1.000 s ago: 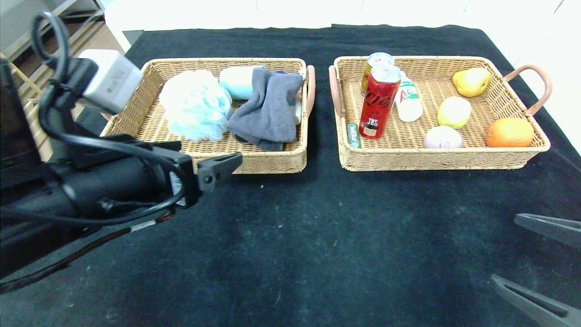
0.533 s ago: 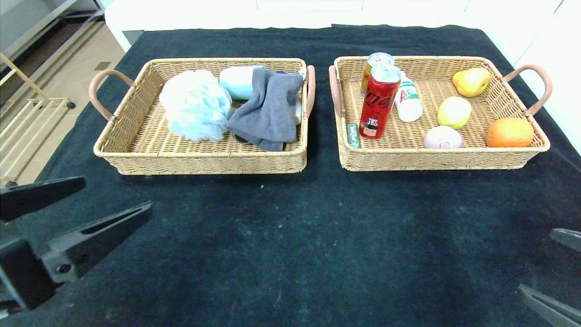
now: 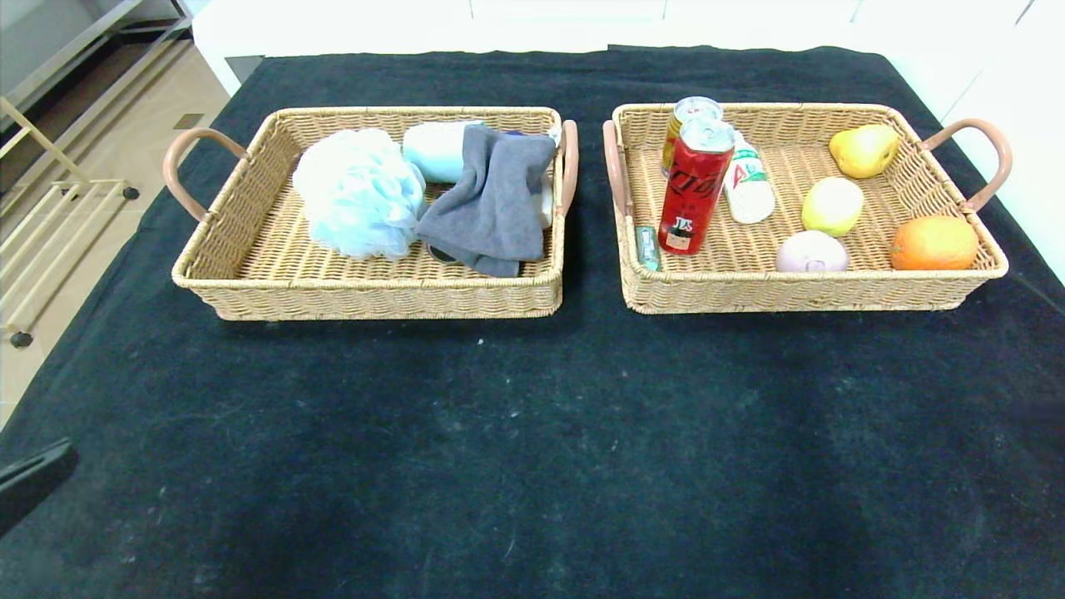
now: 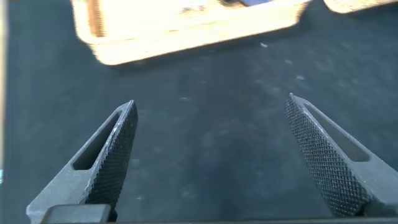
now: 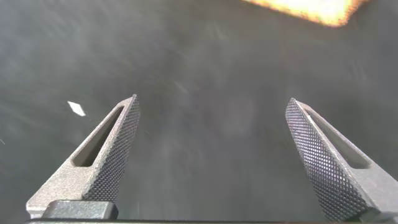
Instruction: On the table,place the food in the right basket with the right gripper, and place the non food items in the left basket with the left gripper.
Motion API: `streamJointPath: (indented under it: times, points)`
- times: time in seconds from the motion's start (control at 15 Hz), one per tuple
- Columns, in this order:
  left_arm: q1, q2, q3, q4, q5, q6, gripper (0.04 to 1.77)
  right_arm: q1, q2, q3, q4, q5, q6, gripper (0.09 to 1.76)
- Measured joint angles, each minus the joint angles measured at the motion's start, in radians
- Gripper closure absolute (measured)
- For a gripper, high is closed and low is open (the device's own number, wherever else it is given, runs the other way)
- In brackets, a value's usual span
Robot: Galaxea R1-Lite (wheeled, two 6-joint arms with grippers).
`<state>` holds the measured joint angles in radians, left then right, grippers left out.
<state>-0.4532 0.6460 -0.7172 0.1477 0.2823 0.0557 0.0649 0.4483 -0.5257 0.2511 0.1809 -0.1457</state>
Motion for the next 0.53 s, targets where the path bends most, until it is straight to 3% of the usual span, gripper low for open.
streamJointPath:
  times: [0.07, 0.27, 0.53]
  points:
    - [0.029, -0.025, 0.000, 0.026, -0.002, 0.011, 0.10, -0.046, -0.046, -0.026, 0.071, 0.001, -0.001, 0.14]
    - [0.104, -0.107, -0.005, 0.100, -0.021, 0.027, 0.09, -0.111, -0.135, -0.046, 0.108, -0.003, 0.003, 0.14]
    - [0.239, -0.233, -0.004, 0.192, -0.133, 0.023, 0.09, -0.120, -0.169, -0.036, 0.107, -0.008, 0.002, 0.14]
